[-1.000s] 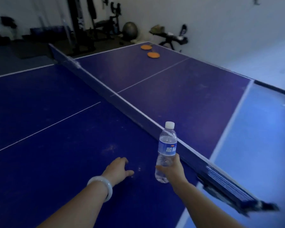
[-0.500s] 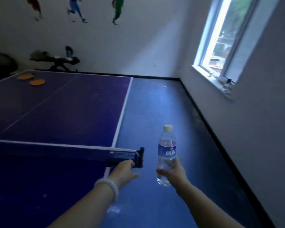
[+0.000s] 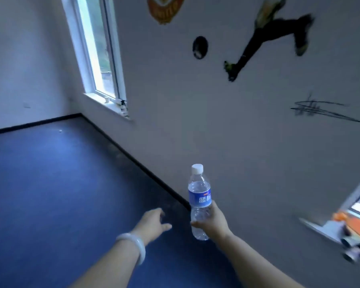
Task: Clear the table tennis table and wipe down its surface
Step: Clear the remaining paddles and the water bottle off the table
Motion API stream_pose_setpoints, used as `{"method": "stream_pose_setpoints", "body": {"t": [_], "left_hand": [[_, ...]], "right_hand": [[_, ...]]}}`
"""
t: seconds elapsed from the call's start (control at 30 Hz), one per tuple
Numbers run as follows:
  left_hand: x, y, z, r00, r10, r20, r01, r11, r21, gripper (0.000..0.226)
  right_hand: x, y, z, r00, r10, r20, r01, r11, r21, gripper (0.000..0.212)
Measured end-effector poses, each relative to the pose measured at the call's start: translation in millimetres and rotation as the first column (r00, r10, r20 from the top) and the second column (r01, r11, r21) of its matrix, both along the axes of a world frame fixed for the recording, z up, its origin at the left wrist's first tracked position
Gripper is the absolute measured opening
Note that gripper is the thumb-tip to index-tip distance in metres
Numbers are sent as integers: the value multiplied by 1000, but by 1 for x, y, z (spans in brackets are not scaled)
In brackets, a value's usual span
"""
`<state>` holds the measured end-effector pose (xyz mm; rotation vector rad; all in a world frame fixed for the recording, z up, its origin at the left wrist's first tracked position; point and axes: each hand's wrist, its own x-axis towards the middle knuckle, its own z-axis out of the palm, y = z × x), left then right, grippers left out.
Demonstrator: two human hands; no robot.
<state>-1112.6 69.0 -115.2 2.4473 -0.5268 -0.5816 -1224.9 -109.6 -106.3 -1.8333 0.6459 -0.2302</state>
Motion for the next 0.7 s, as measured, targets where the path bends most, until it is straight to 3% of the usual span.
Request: {"method": "stream_pose_setpoints", "body": {"t": [0.13,0.23,0.3,0.47,0.7], "left_hand": [[-22,-108,-5,979,-203,-18,203,979,-7,46],[-43,-193,-8,927,-375,-14,374,927,-13,29],[-62,-251,-11,871,-491,12,491,871,-2,27],[-134,-383,-18,682,-731,36,731,682,16,46],[-240,-499,-34,485,-874,16,874,485,23,44]], "right_hand": [[-59,-86,-10,982,-189,-15,189,982,20,59],[-106,-144,-16,937,-350,-14,350,936,12,57],[-139,-178,-19,890,-455,-14,455,890,19,57],[-230,-247,-28,732,-680,-29,681,732,33,68],[-339,-319,-45,561,-826,-54,827,558,63,61]]}}
